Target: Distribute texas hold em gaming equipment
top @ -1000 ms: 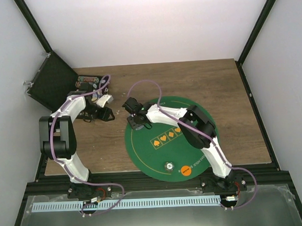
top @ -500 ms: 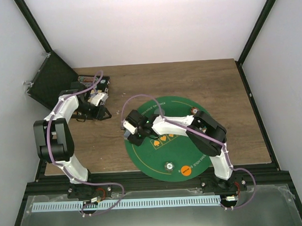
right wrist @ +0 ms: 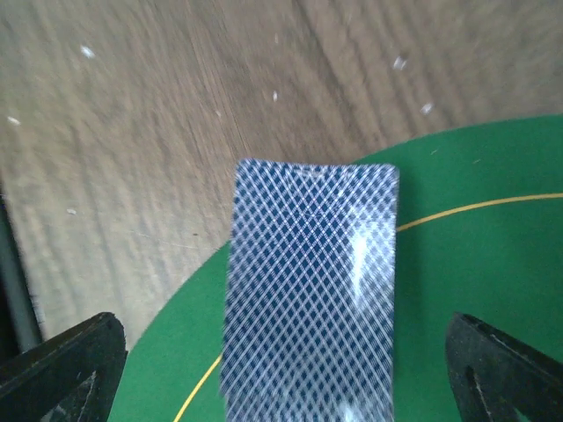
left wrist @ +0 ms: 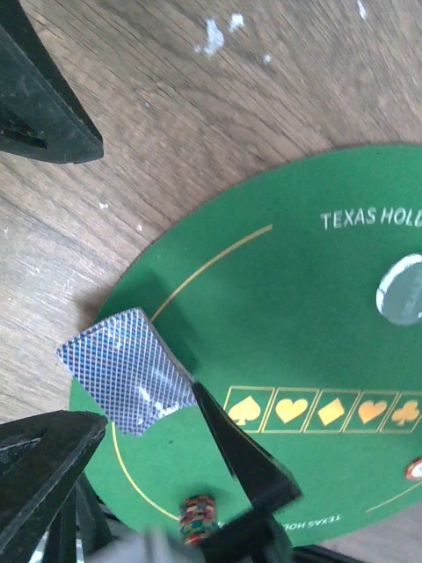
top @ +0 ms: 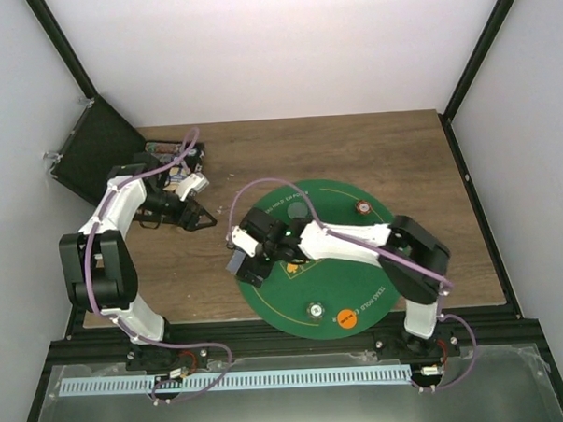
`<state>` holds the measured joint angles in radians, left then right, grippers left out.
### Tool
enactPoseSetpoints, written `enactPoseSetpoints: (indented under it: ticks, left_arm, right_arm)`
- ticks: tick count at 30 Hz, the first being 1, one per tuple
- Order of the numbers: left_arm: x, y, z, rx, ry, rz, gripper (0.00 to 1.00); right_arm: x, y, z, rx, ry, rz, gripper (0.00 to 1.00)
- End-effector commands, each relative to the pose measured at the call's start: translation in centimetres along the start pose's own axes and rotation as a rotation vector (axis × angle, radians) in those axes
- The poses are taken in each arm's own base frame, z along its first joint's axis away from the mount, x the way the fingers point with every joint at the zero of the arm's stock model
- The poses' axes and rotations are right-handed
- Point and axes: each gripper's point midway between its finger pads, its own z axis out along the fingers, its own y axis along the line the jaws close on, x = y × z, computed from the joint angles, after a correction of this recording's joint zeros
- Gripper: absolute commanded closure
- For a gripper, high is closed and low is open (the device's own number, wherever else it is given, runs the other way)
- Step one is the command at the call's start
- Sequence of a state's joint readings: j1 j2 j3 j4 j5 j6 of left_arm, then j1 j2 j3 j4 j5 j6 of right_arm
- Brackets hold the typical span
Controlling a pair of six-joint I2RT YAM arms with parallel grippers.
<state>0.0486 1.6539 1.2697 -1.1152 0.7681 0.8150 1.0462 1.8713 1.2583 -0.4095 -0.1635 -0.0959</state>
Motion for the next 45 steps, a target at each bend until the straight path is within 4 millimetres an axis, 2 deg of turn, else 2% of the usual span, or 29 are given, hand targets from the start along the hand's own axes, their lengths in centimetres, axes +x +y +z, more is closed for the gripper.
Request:
enactPoseSetpoints:
  ticks: [1,4,7,11,14,18,23,29,37,42,45]
  left_arm:
    - [-1.2,-3.4,-0.4,0.076,-0.009,0.214,0.2]
    - [0.5,-6.7,1.1,0.168,0.093,0.395,0.15]
    - [2.8,-9.5,2.7,0.256,0.192,0.561,0.11]
    - [5.5,-11.2,4.7,0.278,0.264,0.79,0.01]
    - [6.7,-11.9,6.2,0.261,0.307,0.947,0.01]
    - [7.0,-10.9,8.7,0.172,0.347,1.071,0.01]
    - [6.6,-9.7,10.8,0.093,0.351,1.097,0.01]
    - [6.4,-9.2,11.7,0.078,0.349,1.085,0.01]
    - [8.7,-9.0,12.5,0.157,0.422,1.044,0.01]
    - [7.7,-8.2,13.4,0.111,0.392,1.031,0.01]
    - [8.1,-7.7,13.7,0.107,0.407,1.035,0.0]
  right_arm:
    - [-2.9,0.9,-5.6,0.003,-0.152,0.005,0.0]
    - [-1.9,0.9,-8.5,0.001,-0.2,0.049,0.0]
    - [-0.3,-1.3,-10.9,0.022,-0.248,0.191,0.0]
    - [2.6,-5.2,-13.0,0.07,-0.285,0.426,0.0]
    - [3.6,-6.6,-13.7,0.088,-0.319,0.525,0.0]
    - [3.9,-6.8,-13.6,0.087,-0.318,0.551,0.0]
    - [4.0,-6.5,-12.9,0.063,-0.304,0.562,0.0]
    - [4.3,-6.3,-12.5,0.046,-0.297,0.566,0.0]
    - [4.9,-6.5,-12.2,0.063,-0.284,0.582,0.0]
    - [5.0,-6.3,-12.1,0.052,-0.286,0.589,0.0]
    - [5.4,-6.3,-11.7,0.052,-0.277,0.599,0.0]
